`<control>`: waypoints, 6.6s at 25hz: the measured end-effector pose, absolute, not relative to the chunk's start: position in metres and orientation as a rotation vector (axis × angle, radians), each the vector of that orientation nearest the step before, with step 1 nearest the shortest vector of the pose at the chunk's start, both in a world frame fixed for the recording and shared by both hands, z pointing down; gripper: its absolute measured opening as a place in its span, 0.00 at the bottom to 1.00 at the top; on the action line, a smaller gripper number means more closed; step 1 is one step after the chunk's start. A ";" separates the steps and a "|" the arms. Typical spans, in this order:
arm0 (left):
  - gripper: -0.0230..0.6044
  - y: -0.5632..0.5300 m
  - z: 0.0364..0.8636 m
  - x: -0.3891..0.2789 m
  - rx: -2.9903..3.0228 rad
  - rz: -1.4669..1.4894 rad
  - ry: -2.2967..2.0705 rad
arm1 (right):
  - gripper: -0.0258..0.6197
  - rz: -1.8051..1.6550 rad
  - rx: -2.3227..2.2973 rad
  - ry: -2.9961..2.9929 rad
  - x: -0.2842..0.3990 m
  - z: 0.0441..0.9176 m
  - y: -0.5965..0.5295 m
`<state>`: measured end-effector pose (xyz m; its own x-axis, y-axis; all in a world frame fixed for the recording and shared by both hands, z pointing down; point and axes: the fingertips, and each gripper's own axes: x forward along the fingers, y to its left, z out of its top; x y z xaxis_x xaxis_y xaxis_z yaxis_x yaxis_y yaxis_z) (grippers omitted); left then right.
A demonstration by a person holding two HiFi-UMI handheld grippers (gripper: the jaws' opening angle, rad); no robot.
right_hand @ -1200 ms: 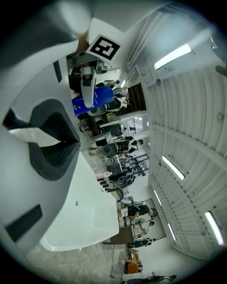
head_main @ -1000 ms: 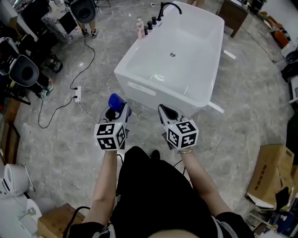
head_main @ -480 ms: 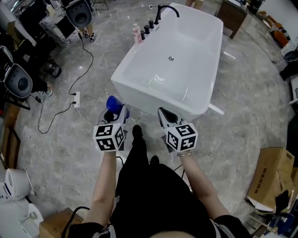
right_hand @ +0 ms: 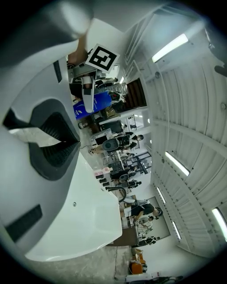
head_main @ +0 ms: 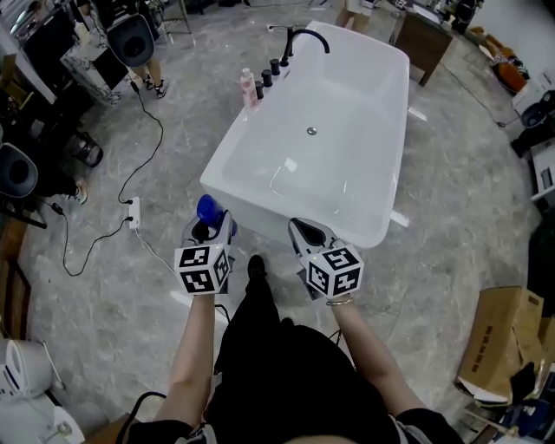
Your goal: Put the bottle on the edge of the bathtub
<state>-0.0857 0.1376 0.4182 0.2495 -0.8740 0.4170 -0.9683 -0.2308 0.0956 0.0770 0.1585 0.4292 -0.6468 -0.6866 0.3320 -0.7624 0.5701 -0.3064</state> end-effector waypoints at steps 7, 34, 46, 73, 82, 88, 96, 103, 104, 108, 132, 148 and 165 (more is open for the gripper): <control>0.29 0.056 0.421 -0.109 2.209 0.397 -1.658 | 0.04 0.654 1.227 -2.605 0.045 0.430 0.077; 0.29 -0.116 0.447 -0.152 2.253 0.424 -1.553 | 0.05 0.705 1.219 -2.554 -0.027 0.448 -0.085; 0.29 -0.168 0.470 -0.147 2.216 0.472 -1.574 | 0.05 0.751 1.137 -2.550 -0.029 0.469 -0.136; 0.29 -0.316 0.574 -0.125 2.176 0.529 -1.626 | 0.05 0.908 1.096 -2.485 -0.029 0.545 -0.220; 0.29 -0.355 0.589 -0.120 2.184 0.484 -1.646 | 0.04 0.947 1.101 -2.438 -0.021 0.570 -0.227; 0.29 -0.377 0.591 -0.108 2.220 0.482 -1.640 | 0.04 0.965 1.114 -2.427 -0.017 0.577 -0.233; 0.29 -0.392 0.597 -0.097 2.240 0.497 -1.633 | 0.04 0.982 1.124 -2.421 -0.013 0.580 -0.235; 0.29 -0.390 0.615 -0.098 2.222 0.547 -1.638 | 0.05 0.997 1.117 -2.414 -0.009 0.585 -0.234; 0.29 -0.388 0.617 -0.098 2.225 0.552 -1.640 | 0.04 0.998 1.118 -2.414 -0.008 0.586 -0.234; 0.29 -0.383 0.618 -0.096 2.252 0.571 -1.644 | 0.04 1.001 1.126 -2.414 -0.005 0.585 -0.235; 0.30 -0.380 0.623 -0.096 2.212 0.630 -1.606 | 0.05 0.997 1.142 -2.421 -0.002 0.578 -0.231; 0.30 -0.336 0.614 -0.111 2.141 0.635 -1.607 | 0.05 0.956 1.182 -2.447 -0.001 0.557 -0.218; 0.14 -0.251 0.566 -0.133 2.131 0.549 -1.581 | 0.05 0.888 1.241 -2.477 -0.017 0.521 -0.174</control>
<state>-0.1334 -0.2514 0.5663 0.2722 -0.7906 0.5485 -0.9604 -0.2584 0.1041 -0.0168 -0.1735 0.5205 -0.6140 -0.6465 0.4528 -0.7870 0.4572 -0.4143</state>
